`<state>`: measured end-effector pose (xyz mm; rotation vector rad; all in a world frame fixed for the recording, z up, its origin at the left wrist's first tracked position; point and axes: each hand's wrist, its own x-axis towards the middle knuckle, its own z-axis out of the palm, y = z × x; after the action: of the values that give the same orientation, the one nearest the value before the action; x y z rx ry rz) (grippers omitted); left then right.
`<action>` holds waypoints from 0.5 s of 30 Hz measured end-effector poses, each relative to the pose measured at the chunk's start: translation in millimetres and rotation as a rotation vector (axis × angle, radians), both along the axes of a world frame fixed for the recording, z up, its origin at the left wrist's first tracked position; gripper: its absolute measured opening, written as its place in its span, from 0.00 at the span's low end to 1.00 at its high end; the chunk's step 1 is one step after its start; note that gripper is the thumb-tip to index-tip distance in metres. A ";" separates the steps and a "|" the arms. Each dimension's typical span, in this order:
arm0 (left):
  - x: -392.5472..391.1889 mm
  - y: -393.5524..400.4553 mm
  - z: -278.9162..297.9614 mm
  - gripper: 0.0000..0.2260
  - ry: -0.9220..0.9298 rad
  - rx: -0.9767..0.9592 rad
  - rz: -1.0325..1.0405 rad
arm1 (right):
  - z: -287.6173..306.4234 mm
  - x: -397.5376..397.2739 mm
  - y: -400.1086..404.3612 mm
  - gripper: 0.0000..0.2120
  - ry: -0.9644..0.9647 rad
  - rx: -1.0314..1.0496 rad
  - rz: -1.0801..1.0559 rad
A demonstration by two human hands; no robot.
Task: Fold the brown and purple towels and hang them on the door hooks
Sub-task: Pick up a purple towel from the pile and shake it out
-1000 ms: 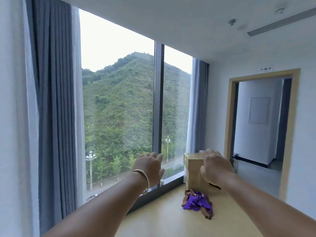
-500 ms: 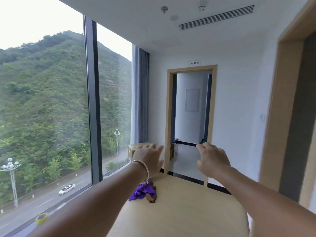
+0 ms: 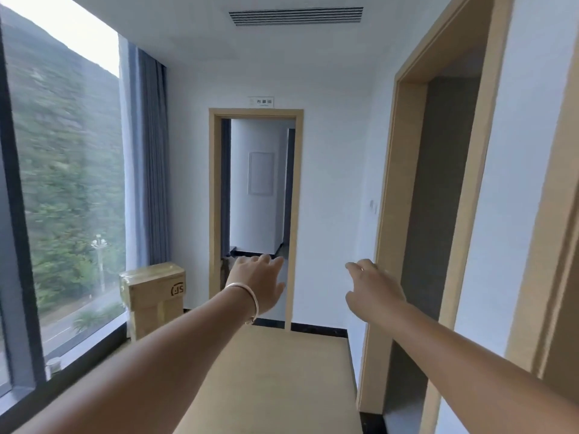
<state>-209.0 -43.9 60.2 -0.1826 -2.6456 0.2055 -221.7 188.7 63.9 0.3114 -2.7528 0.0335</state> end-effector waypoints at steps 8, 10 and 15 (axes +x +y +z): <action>-110.5 -10.1 9.9 0.22 0.000 -0.002 -0.101 | 16.1 -82.6 -8.0 0.28 0.010 -0.023 -0.095; -137.5 -17.2 9.4 0.22 0.000 -0.004 -0.122 | 16.8 -102.4 -13.5 0.27 0.015 -0.033 -0.107; -196.2 -33.5 6.2 0.24 -0.013 -0.019 -0.147 | 13.8 -148.4 -26.7 0.28 0.017 -0.035 -0.152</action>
<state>-405.2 -77.4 66.4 -0.3846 -2.6294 0.1808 -370.1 162.0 77.7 0.0920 -2.7469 0.0391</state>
